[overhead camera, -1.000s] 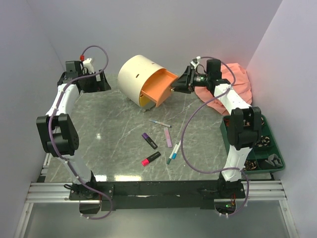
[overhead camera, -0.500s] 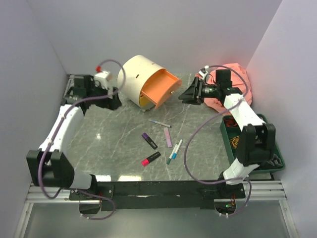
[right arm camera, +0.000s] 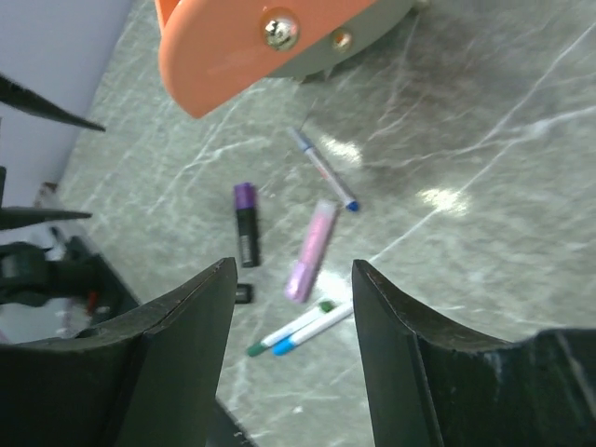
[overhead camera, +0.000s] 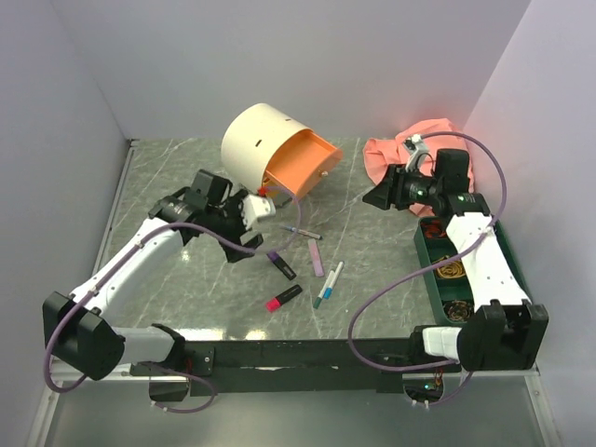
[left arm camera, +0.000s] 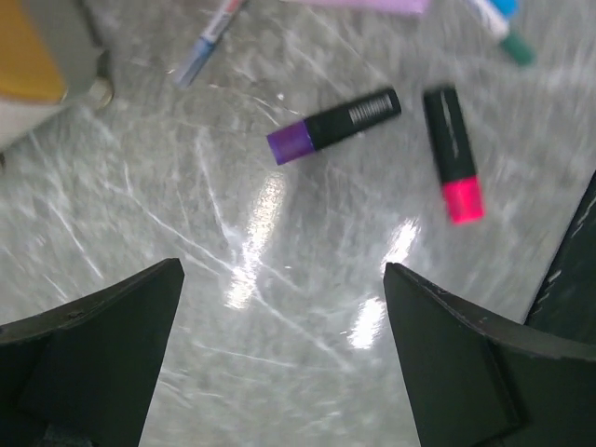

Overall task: Sort the stationery into containers
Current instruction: Pick up the pen from the center of the board.

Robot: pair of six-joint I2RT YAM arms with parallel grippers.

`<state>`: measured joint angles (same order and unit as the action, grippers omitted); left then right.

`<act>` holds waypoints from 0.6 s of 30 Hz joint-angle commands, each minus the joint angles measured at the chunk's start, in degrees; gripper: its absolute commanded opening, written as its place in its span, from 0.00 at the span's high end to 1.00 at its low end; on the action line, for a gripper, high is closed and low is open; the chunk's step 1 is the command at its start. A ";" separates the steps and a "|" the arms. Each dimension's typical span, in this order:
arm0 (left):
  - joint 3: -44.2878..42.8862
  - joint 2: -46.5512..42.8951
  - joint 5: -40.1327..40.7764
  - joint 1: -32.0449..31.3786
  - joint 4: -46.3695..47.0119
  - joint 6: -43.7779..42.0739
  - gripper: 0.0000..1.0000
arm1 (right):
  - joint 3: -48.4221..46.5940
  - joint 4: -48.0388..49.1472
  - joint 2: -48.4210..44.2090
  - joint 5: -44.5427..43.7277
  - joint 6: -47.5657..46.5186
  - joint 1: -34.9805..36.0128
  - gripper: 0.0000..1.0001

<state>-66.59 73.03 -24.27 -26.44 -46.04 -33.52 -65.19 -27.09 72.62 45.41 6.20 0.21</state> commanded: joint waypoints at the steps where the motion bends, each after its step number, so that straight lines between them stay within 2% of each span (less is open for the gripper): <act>1: 2.60 -2.37 -0.68 -1.95 -3.09 -28.53 0.04 | 2.17 3.28 -5.73 0.83 -8.37 -1.88 0.39; 4: 2.25 -0.44 -4.00 -2.31 -3.18 -40.01 0.04 | 3.22 0.73 -8.72 -0.85 -9.70 -2.40 0.38; 6: 1.47 1.31 -6.48 -2.39 -2.91 -43.72 0.03 | 4.62 -1.63 -10.99 -2.76 -11.55 -2.49 0.38; 7: 1.03 3.76 -8.06 -2.39 -4.57 -49.13 0.03 | 5.33 -1.91 -11.97 -2.95 -12.17 -2.75 0.38; 8: 1.02 5.26 -9.55 -2.74 -4.67 -50.49 0.04 | 5.94 -2.17 -12.85 -2.78 -12.87 -3.02 0.38; 11: -0.47 11.50 -7.56 -5.64 -4.41 -53.14 0.10 | 6.74 -3.84 -14.78 -2.00 -14.01 -4.33 0.38; 14: -6.26 17.74 -7.45 -7.31 -7.12 -53.58 0.17 | 7.44 -5.87 -15.49 0.29 -16.13 -4.86 0.39; 18: -16.88 26.26 -7.98 -8.63 -14.32 -54.28 0.24 | 8.85 -2.72 -15.84 4.15 -9.90 -5.48 0.42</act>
<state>-73.67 95.24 -29.39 -34.00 -53.58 -83.33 -57.34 -31.55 57.84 45.10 -6.79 -4.36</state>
